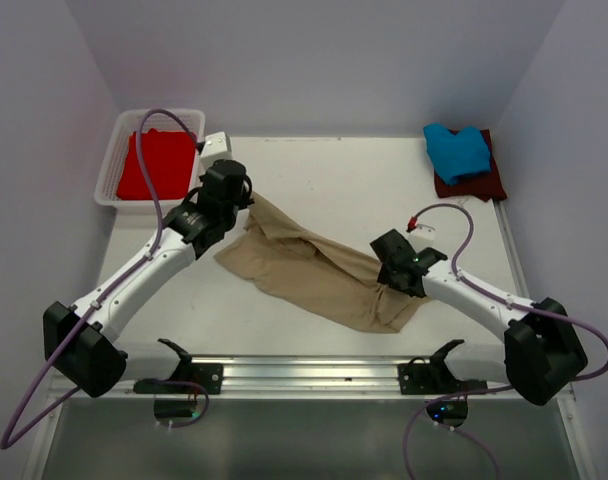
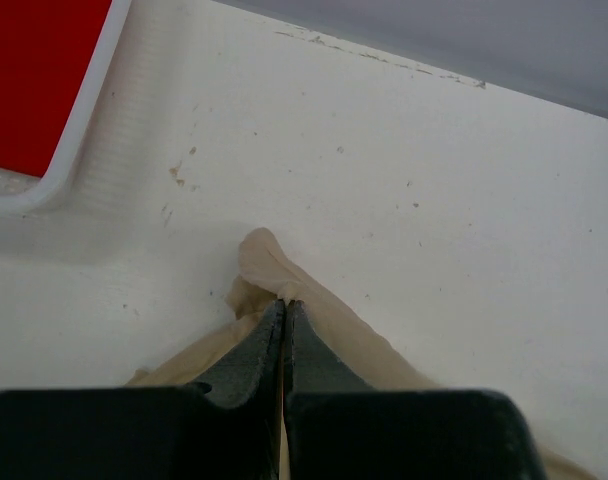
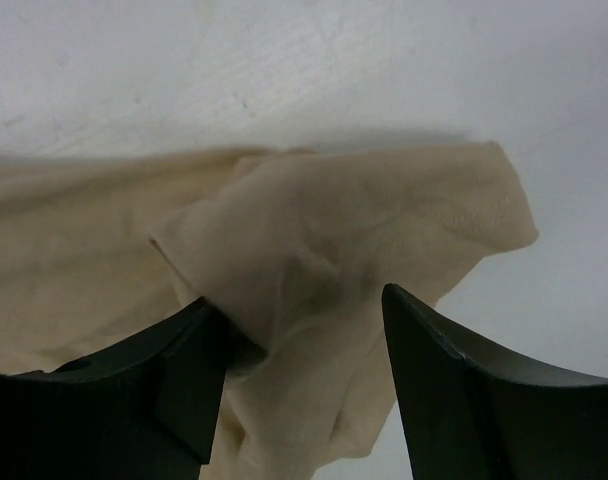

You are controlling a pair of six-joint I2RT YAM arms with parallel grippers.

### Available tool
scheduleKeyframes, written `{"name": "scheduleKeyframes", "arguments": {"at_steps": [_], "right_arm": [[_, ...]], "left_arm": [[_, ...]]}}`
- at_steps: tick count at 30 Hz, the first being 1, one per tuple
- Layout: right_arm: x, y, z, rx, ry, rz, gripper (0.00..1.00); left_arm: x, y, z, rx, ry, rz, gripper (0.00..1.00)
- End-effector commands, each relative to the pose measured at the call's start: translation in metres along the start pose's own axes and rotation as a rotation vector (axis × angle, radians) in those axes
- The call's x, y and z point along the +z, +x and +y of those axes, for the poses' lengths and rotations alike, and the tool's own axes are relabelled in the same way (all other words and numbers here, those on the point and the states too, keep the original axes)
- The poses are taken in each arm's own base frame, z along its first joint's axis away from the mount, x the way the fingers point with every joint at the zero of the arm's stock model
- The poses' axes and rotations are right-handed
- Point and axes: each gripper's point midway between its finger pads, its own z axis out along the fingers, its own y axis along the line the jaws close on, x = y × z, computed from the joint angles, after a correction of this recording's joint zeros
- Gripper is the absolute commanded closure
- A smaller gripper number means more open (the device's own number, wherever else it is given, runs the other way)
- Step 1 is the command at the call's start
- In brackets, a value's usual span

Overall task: Fold and stack the t-shirts
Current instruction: Flatten out the tshirt

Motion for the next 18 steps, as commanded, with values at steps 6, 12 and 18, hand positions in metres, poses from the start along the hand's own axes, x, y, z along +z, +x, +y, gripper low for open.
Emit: {"name": "scheduleKeyframes", "arguments": {"at_steps": [6,12,18], "right_arm": [[0.002,0.036,0.0,0.071,-0.104,0.075,0.51],[0.0,0.016,0.004,0.057,-0.068,0.032,0.91],[-0.02,-0.014,-0.006,0.031,-0.043,-0.048,1.0]], "left_arm": [[-0.012,-0.029,0.008,-0.042,-0.007,-0.072,1.0],[-0.031,-0.052,0.011,-0.056,-0.003,-0.118,1.0],[-0.04,-0.058,0.026,-0.037,-0.058,-0.135,1.0]]}}
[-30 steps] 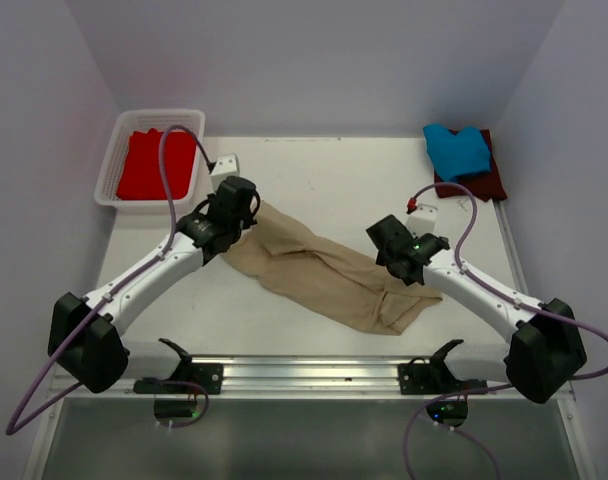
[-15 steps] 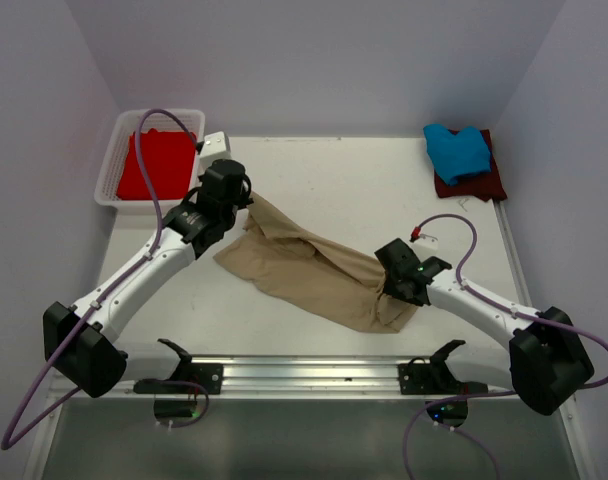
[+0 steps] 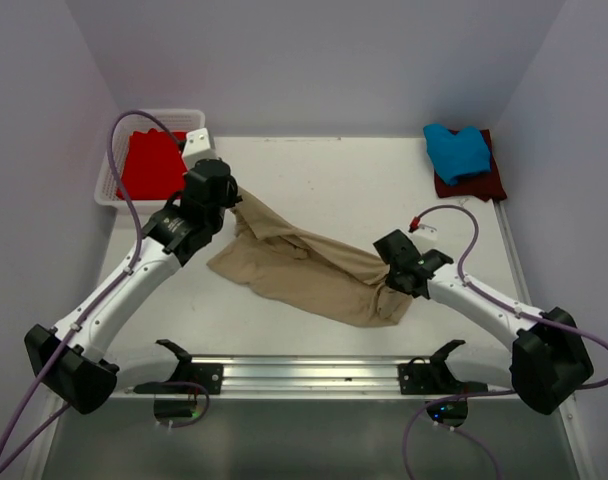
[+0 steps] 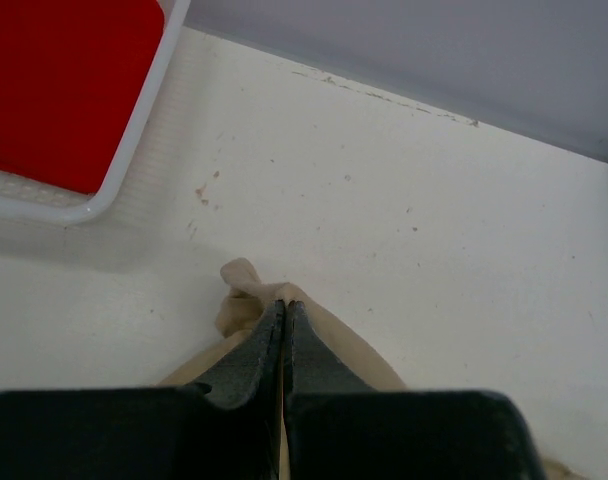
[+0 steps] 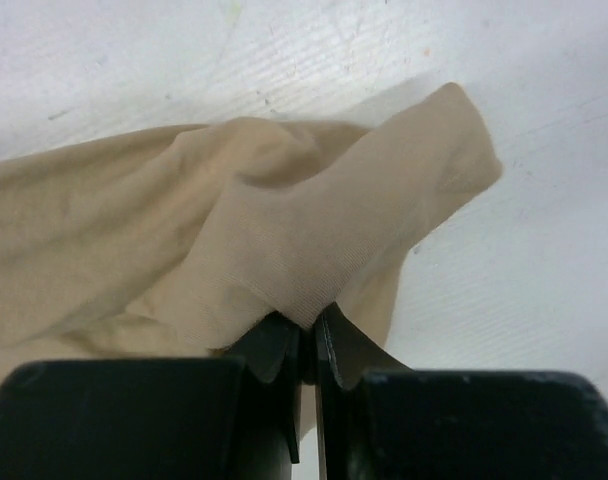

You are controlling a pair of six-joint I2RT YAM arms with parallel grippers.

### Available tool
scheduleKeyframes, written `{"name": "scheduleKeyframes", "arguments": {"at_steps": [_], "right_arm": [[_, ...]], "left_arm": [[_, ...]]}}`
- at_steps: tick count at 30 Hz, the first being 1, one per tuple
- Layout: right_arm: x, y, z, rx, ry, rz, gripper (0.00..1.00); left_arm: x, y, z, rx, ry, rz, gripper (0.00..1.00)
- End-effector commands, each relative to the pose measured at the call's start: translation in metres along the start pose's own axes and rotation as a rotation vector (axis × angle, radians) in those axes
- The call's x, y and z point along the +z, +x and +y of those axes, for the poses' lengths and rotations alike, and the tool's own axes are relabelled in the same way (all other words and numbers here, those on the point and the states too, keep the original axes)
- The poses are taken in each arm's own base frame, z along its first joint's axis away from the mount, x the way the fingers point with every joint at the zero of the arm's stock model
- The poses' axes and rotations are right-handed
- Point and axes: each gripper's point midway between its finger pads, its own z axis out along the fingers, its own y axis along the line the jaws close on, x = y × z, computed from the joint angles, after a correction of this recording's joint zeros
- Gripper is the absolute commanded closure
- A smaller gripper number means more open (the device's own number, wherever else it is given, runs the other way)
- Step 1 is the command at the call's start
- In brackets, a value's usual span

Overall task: Fold and stack the t-shirts
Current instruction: Flatten out the tshirt

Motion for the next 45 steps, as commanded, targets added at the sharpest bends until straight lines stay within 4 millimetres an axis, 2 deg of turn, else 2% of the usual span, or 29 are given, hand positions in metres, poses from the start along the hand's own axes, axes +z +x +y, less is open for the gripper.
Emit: {"name": "scheduleKeyframes", "arguments": {"at_steps": [1,6,8,10,14,15,16,17,20,26,30,34,39,41,45], "right_arm": [[-0.023,-0.037,-0.006,-0.013,0.029,-0.11,1.0],[-0.055,-0.068,-0.021,-0.097,0.071,-0.176,1.0],[-0.065,-0.077,-0.024,-0.132,0.084,-0.189,0.94],[-0.069,-0.077,-0.022,-0.164,0.072,-0.173,0.88],[-0.072,-0.077,-0.03,-0.208,0.109,-0.159,0.84],[-0.071,-0.077,-0.031,-0.214,0.114,-0.156,0.75],[-0.07,-0.075,-0.032,-0.225,0.113,-0.15,0.55],[-0.068,-0.071,-0.032,-0.233,0.118,-0.137,0.23],[-0.06,-0.066,-0.031,-0.24,0.133,-0.119,0.03],[-0.038,-0.051,-0.018,-0.209,0.1,-0.095,0.1],[-0.02,-0.039,-0.019,-0.143,0.118,-0.087,0.15],[-0.009,-0.046,-0.02,-0.015,0.12,-0.142,0.21],[0.002,-0.067,-0.006,0.176,0.013,-0.223,0.3],[0.002,-0.074,0.003,0.249,-0.059,-0.255,0.33],[-0.005,-0.088,0.005,0.393,-0.135,-0.322,0.39]], "left_arm": [[-0.015,-0.032,0.016,-0.002,-0.059,-0.08,1.0],[-0.032,-0.046,0.033,-0.002,-0.111,-0.112,1.0],[-0.04,-0.05,0.041,0.004,-0.128,-0.119,1.0],[-0.047,-0.053,0.048,0.008,-0.149,-0.126,1.0],[-0.055,-0.057,0.061,0.021,-0.193,-0.133,1.0],[-0.059,-0.058,0.064,0.023,-0.204,-0.138,1.0],[-0.06,-0.059,0.065,0.022,-0.206,-0.141,1.0],[-0.061,-0.06,0.066,0.021,-0.205,-0.143,1.0],[-0.06,-0.058,0.066,0.025,-0.206,-0.137,1.0],[-0.057,-0.053,0.065,0.028,-0.204,-0.123,1.0],[-0.055,-0.051,0.063,0.028,-0.198,-0.117,1.0],[-0.051,-0.046,0.062,0.034,-0.195,-0.106,1.0],[-0.048,-0.04,0.061,0.031,-0.187,-0.093,1.0],[-0.047,-0.038,0.06,0.031,-0.183,-0.088,1.0],[-0.046,-0.033,0.058,0.027,-0.171,-0.075,1.0]]}}
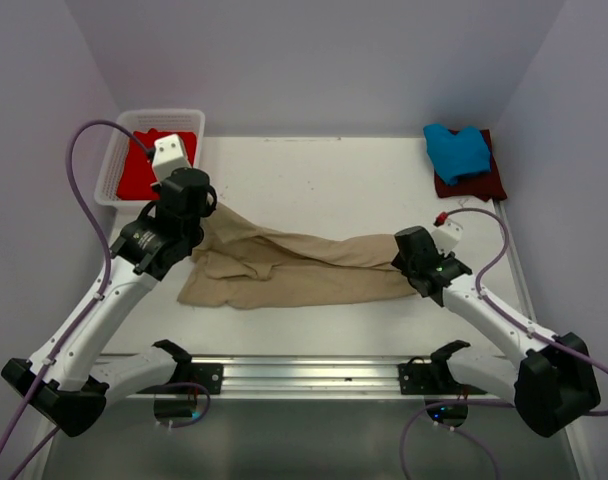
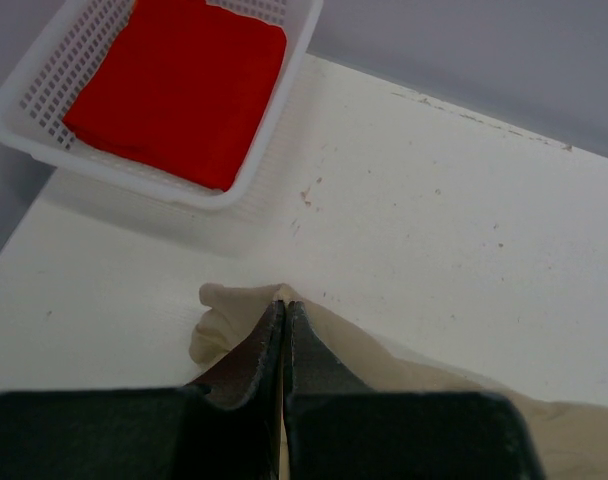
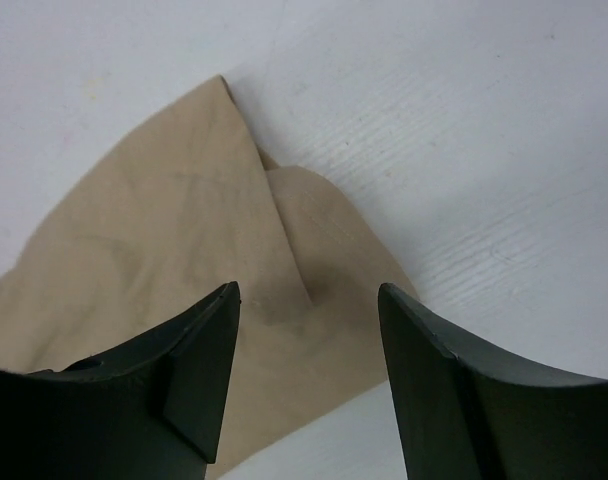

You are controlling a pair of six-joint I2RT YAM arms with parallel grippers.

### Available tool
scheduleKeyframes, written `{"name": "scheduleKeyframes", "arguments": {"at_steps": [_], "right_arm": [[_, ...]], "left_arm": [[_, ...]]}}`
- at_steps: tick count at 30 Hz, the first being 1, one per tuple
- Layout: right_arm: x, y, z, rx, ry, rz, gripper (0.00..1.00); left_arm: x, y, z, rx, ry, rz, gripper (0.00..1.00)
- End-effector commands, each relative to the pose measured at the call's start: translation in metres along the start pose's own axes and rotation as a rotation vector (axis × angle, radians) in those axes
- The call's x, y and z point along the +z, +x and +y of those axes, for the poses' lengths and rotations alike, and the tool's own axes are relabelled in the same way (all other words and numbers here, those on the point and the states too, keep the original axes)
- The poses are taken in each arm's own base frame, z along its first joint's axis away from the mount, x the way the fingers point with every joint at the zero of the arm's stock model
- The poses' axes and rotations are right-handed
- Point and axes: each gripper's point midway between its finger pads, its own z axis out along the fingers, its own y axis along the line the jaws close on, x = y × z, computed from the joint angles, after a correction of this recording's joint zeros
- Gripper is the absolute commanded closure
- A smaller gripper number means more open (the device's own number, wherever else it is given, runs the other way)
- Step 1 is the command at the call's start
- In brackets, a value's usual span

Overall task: Fold and stack the t-shirts
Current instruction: Flatten out the tshirt

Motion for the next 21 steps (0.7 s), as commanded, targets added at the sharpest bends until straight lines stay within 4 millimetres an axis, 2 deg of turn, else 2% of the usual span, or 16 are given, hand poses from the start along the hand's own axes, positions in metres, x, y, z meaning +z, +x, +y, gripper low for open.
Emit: {"name": "scheduleKeyframes", "arguments": {"at_steps": [1,6,13,21], "right_arm": [[-0.005,-0.032,0.027,0.239,-0.125,-0.109,0.39],[-0.008,-0.03,0.025,0.382,-0.172,-0.083,0.44],[-0.012,-0.008,0.02,0.575,-0.219,0.035,0.47],[-0.012,-0.003,0.021,0.633,-0.236,0.084,0.46]], "left_arm": [[0.002,-0.002,-0.001,-0.021,0.004,-0.012,1.0],[0.001,-0.002,0.0,-0.022,0.006,-0.011,1.0],[0.0,-0.002,0.002,-0.025,0.005,-0.013,1.0],[0.0,0.0,0.002,-0.027,0.006,-0.011,1.0]]}}
